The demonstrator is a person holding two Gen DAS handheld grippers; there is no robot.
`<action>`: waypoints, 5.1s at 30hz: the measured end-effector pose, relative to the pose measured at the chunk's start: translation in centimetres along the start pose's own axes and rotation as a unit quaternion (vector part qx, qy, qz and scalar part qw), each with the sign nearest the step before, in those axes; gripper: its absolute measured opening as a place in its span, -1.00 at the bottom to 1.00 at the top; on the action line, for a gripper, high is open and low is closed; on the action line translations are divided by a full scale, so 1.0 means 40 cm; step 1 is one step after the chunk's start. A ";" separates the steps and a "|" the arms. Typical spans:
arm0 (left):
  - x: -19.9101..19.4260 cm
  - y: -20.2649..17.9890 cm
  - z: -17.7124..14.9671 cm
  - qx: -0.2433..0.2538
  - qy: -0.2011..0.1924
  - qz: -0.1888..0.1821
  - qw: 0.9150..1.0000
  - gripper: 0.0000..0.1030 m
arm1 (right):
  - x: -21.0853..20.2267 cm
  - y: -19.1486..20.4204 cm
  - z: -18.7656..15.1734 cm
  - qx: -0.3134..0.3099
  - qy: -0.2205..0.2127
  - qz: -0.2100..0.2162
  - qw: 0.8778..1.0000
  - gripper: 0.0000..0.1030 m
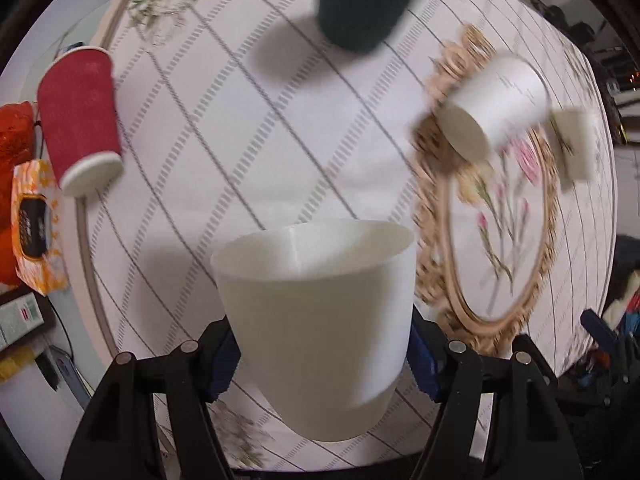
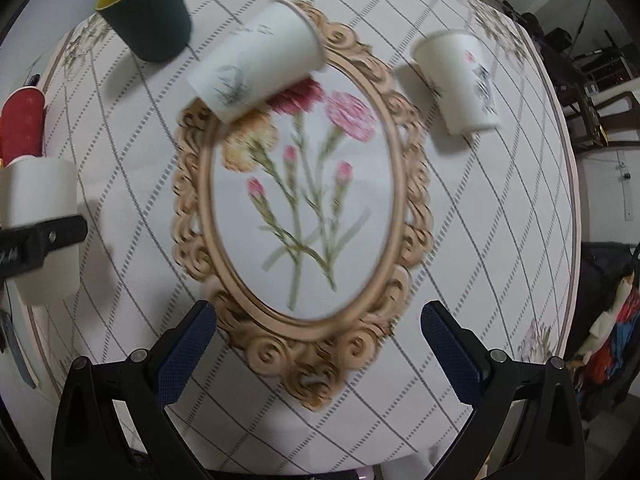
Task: Flip cup upside down
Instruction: 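Lift the white plastic cup with the left gripper and carry it toward the flower oval, then set the cup upright beside the flower oval and open the left gripper, then roll the right gripper over and grasp the white plastic cup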
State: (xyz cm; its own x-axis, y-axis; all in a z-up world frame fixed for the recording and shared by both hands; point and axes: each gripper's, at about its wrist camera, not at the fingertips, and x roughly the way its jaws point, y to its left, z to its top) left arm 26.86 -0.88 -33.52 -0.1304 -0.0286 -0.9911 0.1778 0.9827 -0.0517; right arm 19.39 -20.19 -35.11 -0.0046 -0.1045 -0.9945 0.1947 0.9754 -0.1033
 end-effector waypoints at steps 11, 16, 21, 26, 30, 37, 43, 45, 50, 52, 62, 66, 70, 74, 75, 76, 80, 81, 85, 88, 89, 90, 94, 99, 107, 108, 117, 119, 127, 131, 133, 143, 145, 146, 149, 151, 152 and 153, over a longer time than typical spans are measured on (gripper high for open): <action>0.073 -0.174 -0.075 -0.022 0.034 -0.022 0.999 0.34 | 0.024 -0.164 -0.079 0.015 0.021 0.029 0.999 1.00; 0.155 -0.235 -0.059 -0.022 0.055 -0.013 0.998 0.34 | 0.062 -0.241 -0.084 0.007 0.026 0.022 0.999 1.00; 0.212 -0.275 -0.078 -0.024 0.069 -0.007 0.997 0.34 | 0.084 -0.293 -0.088 0.013 0.028 0.020 0.999 1.00; 0.246 -0.301 -0.075 -0.020 0.072 0.004 0.997 0.35 | 0.092 -0.319 -0.095 0.013 0.026 0.021 0.999 1.00; 0.253 -0.314 -0.060 -0.016 0.080 0.002 0.997 0.36 | 0.103 -0.315 -0.092 0.011 0.025 0.022 0.999 1.00; 0.230 -0.272 -0.008 -0.026 0.087 -0.005 0.996 0.36 | 0.083 -0.295 -0.069 0.013 0.023 0.026 0.999 1.00; 0.241 -0.268 -0.007 -0.022 0.088 -0.002 0.996 0.64 | 0.079 -0.292 -0.060 0.018 0.024 0.024 0.999 1.00; 0.234 -0.266 -0.007 -0.024 0.087 -0.004 0.996 0.64 | 0.080 -0.293 -0.063 0.020 0.024 0.023 0.999 1.00; 0.217 -0.264 -0.017 -0.027 0.084 -0.007 0.996 0.65 | 0.080 -0.290 -0.067 0.021 0.023 0.021 0.999 1.00; 0.205 -0.261 -0.020 -0.030 0.078 -0.008 0.996 0.65 | 0.076 -0.290 -0.067 0.022 0.022 0.021 0.999 1.00; 0.020 -0.215 -0.062 -0.052 0.009 -0.022 0.998 0.67 | 0.032 -0.282 -0.067 0.020 0.008 0.040 0.999 1.00; -0.079 -0.170 -0.115 -0.066 -0.035 0.005 0.997 0.67 | -0.012 -0.247 -0.080 -0.002 -0.004 0.066 0.998 1.00; -0.135 -0.096 -0.185 -0.104 -0.057 0.033 0.992 0.67 | -0.059 -0.186 -0.096 -0.026 -0.011 0.107 0.994 1.00; -0.147 -0.027 -0.257 -0.146 -0.064 0.040 0.986 0.67 | -0.096 -0.097 -0.106 -0.064 -0.012 0.136 0.989 1.00; -0.147 -0.010 -0.272 -0.156 -0.067 0.043 0.985 0.67 | -0.105 -0.072 -0.108 -0.075 -0.014 0.138 0.988 1.00; -0.146 0.014 -0.290 -0.166 -0.068 0.044 0.983 0.67 | -0.112 -0.053 -0.111 -0.083 -0.016 0.139 0.987 1.00; -0.119 0.074 -0.335 -0.198 -0.065 0.037 0.977 0.67 | -0.136 0.021 -0.115 -0.114 -0.017 0.134 0.984 1.00; -0.114 0.084 -0.342 -0.203 -0.064 0.035 0.977 0.67 | -0.139 0.035 -0.115 -0.120 -0.017 0.132 0.984 1.00; -0.091 0.127 -0.361 -0.213 -0.067 0.028 0.974 0.67 | -0.151 0.084 -0.114 -0.146 -0.014 0.114 0.983 1.00; -0.058 0.144 -0.367 -0.219 -0.063 0.019 0.974 0.67 | -0.149 0.118 -0.111 -0.177 -0.009 0.085 0.980 1.00; -0.046 0.149 -0.366 -0.221 -0.060 0.017 0.973 0.67 | -0.146 0.124 -0.108 -0.187 -0.006 0.077 0.979 1.00; -0.029 0.153 -0.367 -0.222 -0.056 0.014 0.973 0.67 | -0.148 0.134 -0.109 -0.204 -0.005 0.065 0.977 1.00; 0.025 0.157 -0.365 -0.217 -0.046 0.022 0.975 0.67 | -0.170 0.195 -0.125 -0.347 -0.041 -0.021 0.937 1.00; 0.092 0.160 -0.362 -0.225 -0.029 0.015 0.974 0.67 | -0.164 0.279 -0.211 -0.616 -0.119 -0.164 0.761 1.00; 0.146 0.141 -0.349 -0.242 -0.024 0.005 0.970 0.67 | -0.023 0.195 -0.362 -0.909 -0.121 -0.301 0.260 1.00; 0.151 0.140 -0.349 -0.243 -0.023 0.004 0.970 0.67 | -0.004 0.163 -0.363 -0.926 -0.118 -0.309 0.180 1.00; 0.188 0.163 -0.367 -0.269 -0.014 0.001 0.963 0.68 | 0.071 0.119 -0.294 -0.946 -0.097 -0.298 -0.088 0.96; 0.195 0.177 -0.378 -0.273 -0.013 0.001 0.962 0.68 | 0.087 0.124 -0.286 -0.947 -0.087 -0.292 -0.105 0.95; 0.217 0.231 -0.406 -0.285 -0.004 -0.001 0.959 0.68 | 0.117 0.149 -0.242 -0.948 -0.072 -0.277 -0.141 0.83; 0.229 0.247 -0.360 -0.285 -0.002 -0.002 0.959 0.67 | 0.124 0.160 -0.244 -0.950 -0.066 -0.274 -0.138 0.80; 0.228 0.249 -0.351 -0.283 -0.002 -0.001 0.959 0.67 | 0.128 0.161 -0.238 -0.950 -0.064 -0.273 -0.140 0.73; 0.197 0.223 -0.298 -0.277 -0.001 0.002 0.961 0.67 | 0.147 0.181 -0.229 -0.953 -0.070 -0.264 -0.134 0.54; 0.195 0.220 -0.291 -0.276 -0.001 0.003 0.961 0.67 | 0.146 0.187 -0.235 -0.953 -0.069 -0.263 -0.131 0.50; 0.193 0.214 -0.284 -0.275 -0.001 0.003 0.961 0.67 | 0.145 0.193 -0.231 -0.954 -0.070 -0.261 -0.130 0.49; 0.192 0.209 -0.274 -0.273 -0.001 0.004 0.962 0.67 | 0.146 0.213 -0.229 -0.955 -0.071 -0.260 -0.122 0.47; 0.191 0.210 -0.271 -0.272 -0.002 0.005 0.962 0.67 | 0.151 0.209 -0.240 -0.956 -0.072 -0.258 -0.119 0.46; 0.190 0.208 -0.267 -0.271 -0.002 0.006 0.962 0.67 | 0.151 0.211 -0.236 -0.956 -0.074 -0.258 -0.117 0.46; 0.189 0.207 -0.265 -0.271 -0.002 0.005 0.962 0.67 | 0.152 0.213 -0.235 -0.956 -0.075 -0.257 -0.115 0.46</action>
State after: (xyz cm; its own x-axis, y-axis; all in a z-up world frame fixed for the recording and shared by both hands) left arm 17.01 9.00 -40.14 -0.1272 -0.0173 -0.9917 -0.3564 0.9339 0.0294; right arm 11.82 -10.71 -42.18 0.5015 0.0169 -0.8650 0.0661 -0.9976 0.0188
